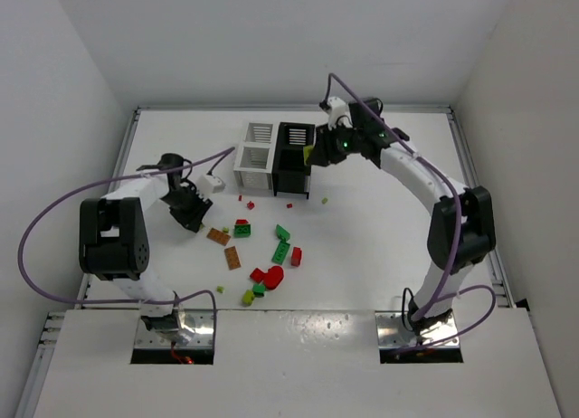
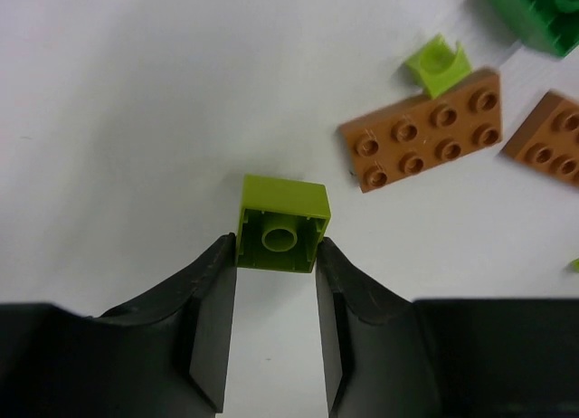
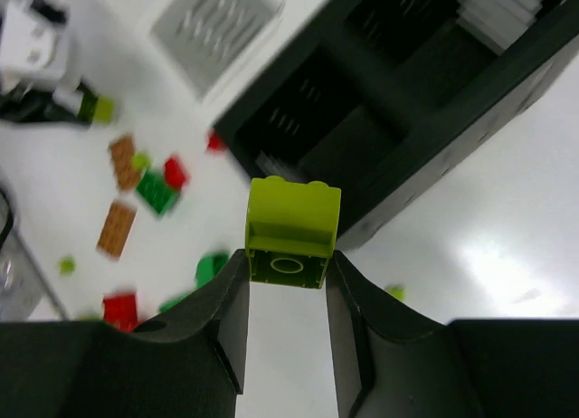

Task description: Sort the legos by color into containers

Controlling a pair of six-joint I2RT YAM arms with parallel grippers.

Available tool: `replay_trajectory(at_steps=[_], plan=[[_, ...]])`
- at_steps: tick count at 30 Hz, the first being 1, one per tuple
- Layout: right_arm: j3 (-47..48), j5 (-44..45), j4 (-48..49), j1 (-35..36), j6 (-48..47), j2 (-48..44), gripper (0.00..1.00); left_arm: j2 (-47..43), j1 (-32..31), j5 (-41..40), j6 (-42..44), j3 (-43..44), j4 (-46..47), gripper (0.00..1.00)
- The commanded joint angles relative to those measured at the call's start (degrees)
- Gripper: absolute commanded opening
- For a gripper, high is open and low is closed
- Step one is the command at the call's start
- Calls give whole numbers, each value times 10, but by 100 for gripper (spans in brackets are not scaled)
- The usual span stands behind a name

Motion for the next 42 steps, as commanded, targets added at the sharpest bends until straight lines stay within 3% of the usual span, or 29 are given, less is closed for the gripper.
replay_trajectory(at_steps=[1,11,19,21,25,30,33,39,42], plan=[[100,73,45,-11,46,49,0,-11,19,66,-24,83,-12,18],[323,72,-2,-17,79,229,0,-11,9,253,-207,297,-15,16],[355,73,-4,-17,97,275,0,-5,-90,262,-334,353,84,14],[355,73,-10,-17,97,275,9,12,-113,253,-357,376,109,14],[349,73,-10,-17,97,275,39,53,-142,234,-412,410,161,14],[336,61,1,-17,97,245,53,122,-187,189,-447,477,205,14],[324,61,2,-17,97,226,60,168,-200,165,-466,502,225,14],[211,68,15,-22,56,109,60,253,-225,138,-479,589,230,14],[154,77,15,-28,37,54,60,284,-232,128,-479,607,230,20]])
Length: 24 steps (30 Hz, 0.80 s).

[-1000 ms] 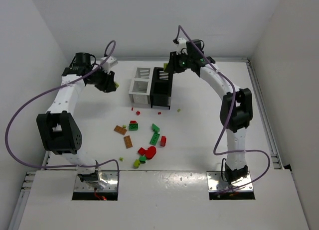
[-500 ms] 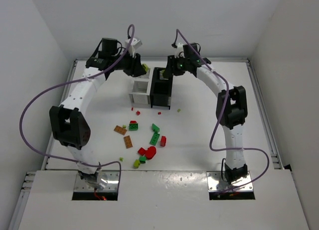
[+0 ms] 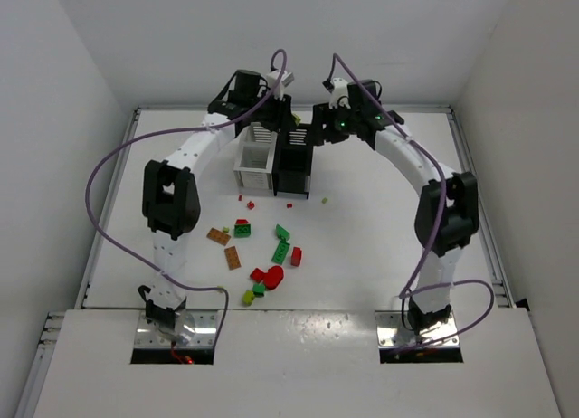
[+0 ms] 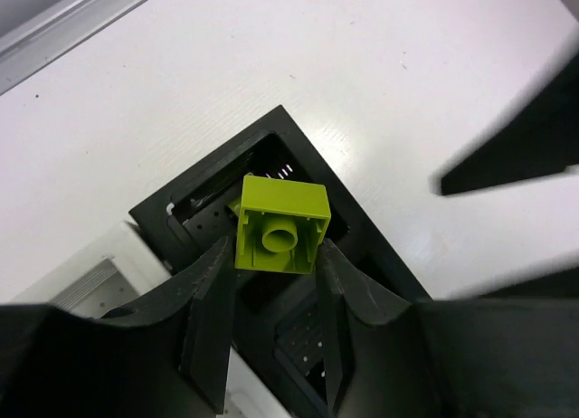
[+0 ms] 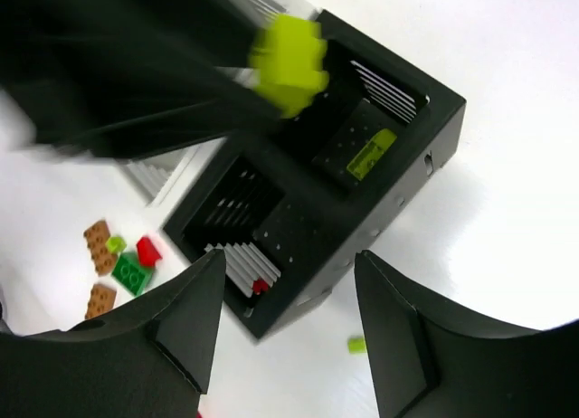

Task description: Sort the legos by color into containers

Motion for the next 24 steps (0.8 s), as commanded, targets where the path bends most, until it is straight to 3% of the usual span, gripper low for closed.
replay_trajectory(at_steps=[1,6,14,21,24], plan=[[-40,16,14,-6,-35,-83,60,21,-12,-27,-15,41,24,21],[-116,-15,1,-18,-47,-129,60,42,-12,-48,-3,47,24,30],[-185,-82,-29,-18,-100,-160,57,48,-18,-55,-3,59,24,67],[-225,-136,-42,13,-188,-200,53,-58,-6,-55,-9,42,24,67],[-225,-168,-83,46,-253,-200,51,-130,28,-36,-14,-34,24,67]])
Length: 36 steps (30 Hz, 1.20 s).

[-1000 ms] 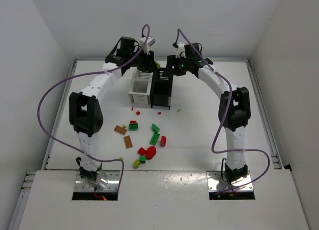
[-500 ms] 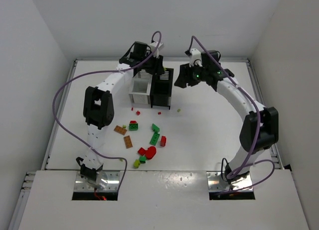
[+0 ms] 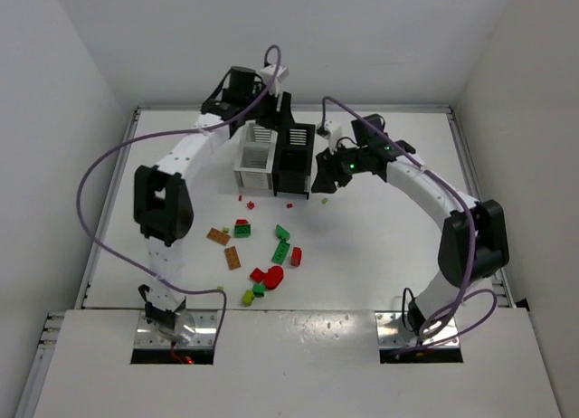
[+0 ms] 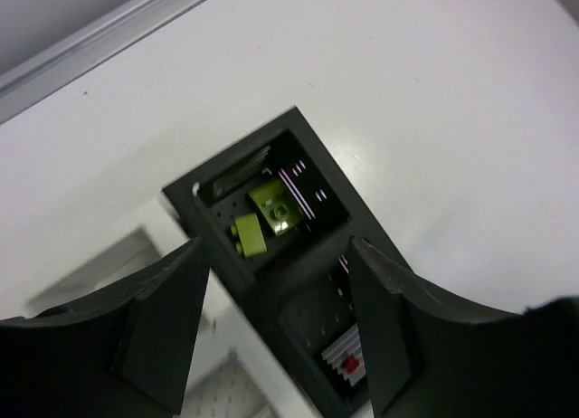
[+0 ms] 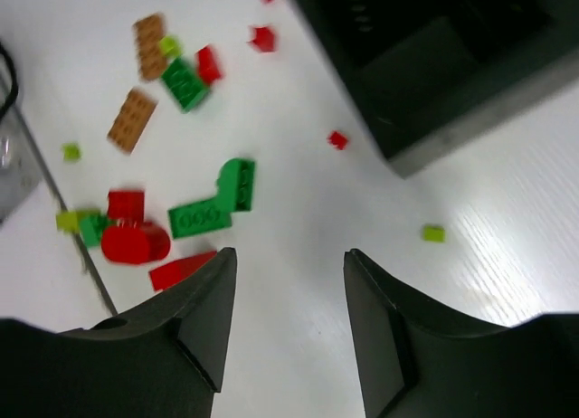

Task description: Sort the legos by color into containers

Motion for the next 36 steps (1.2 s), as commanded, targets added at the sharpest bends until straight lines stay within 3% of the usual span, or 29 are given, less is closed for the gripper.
replay_trajectory(at_steps=[1,6,12,15,16,20,27,36], plan=[[2,-68,-33,55,-105,-34,51,-175,43,32,-1,-55,20,67],[14,-50,-80,154,-201,-4,51,-286,143,69,70,-139,-116,70],[35,-17,-111,299,-287,39,53,-400,263,113,164,-289,-215,71],[40,-11,-145,362,-368,71,55,-415,319,152,275,-311,-328,71],[40,-2,-145,375,-397,78,55,-408,337,161,347,-311,-399,73],[34,37,-111,431,-432,112,55,-396,370,172,517,-340,-524,70],[29,78,-32,468,-448,150,57,-441,378,113,595,-466,-500,69],[57,67,-29,499,-464,187,58,-433,400,73,623,-527,-477,67]])
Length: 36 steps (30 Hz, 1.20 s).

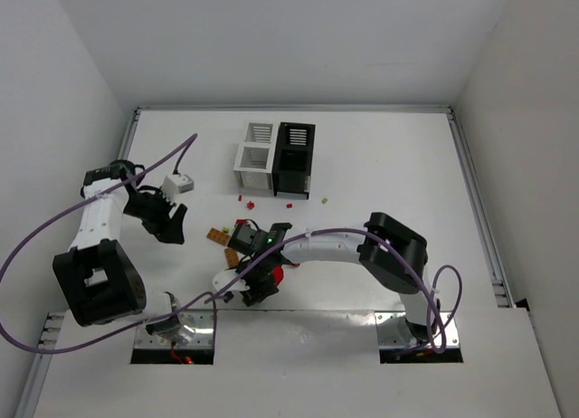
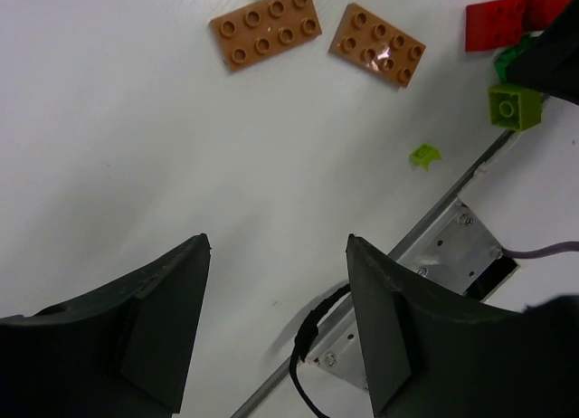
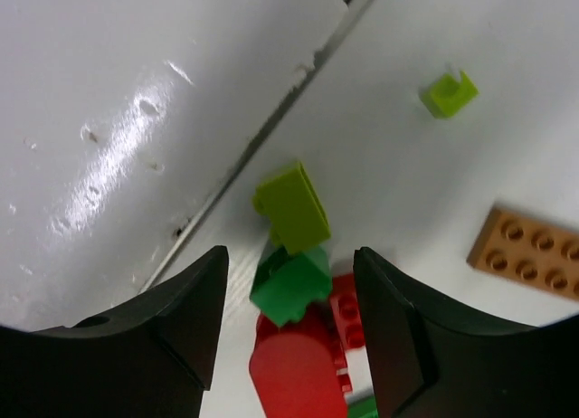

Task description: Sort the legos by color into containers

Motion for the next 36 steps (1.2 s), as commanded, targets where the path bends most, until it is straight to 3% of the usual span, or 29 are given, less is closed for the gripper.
replay_trajectory(at_steps=[1,9,10,11,14,19,22,30,32,34,36], plan=[[34,-11,18,25,-29,7,58,8,18,-9,32,-11,11,67],[45,-6,13,42,-40,30,54,30,25,2,46,-23,21,66],[45,-6,13,42,-40,31,50,30,25,2,55,-23,21,66],[45,-6,13,42,-40,31,38,30,25,7,74,-30,21,66],[24,4,20,42,-40,31,22,9,25,21,103,-53,10,66],[-21,23,47,29,-29,23,22,-8,5,26,96,-70,36,66],[-28,31,47,29,-24,23,33,-1,-1,32,91,-70,41,66],[-16,42,40,29,-18,30,39,5,-1,44,84,-65,41,66],[-11,42,40,29,-18,35,32,5,-6,49,92,-65,41,66],[-11,42,40,29,-18,35,17,-6,-11,54,101,-76,41,66],[-11,36,40,29,-3,22,10,-13,-18,66,117,-88,41,67]])
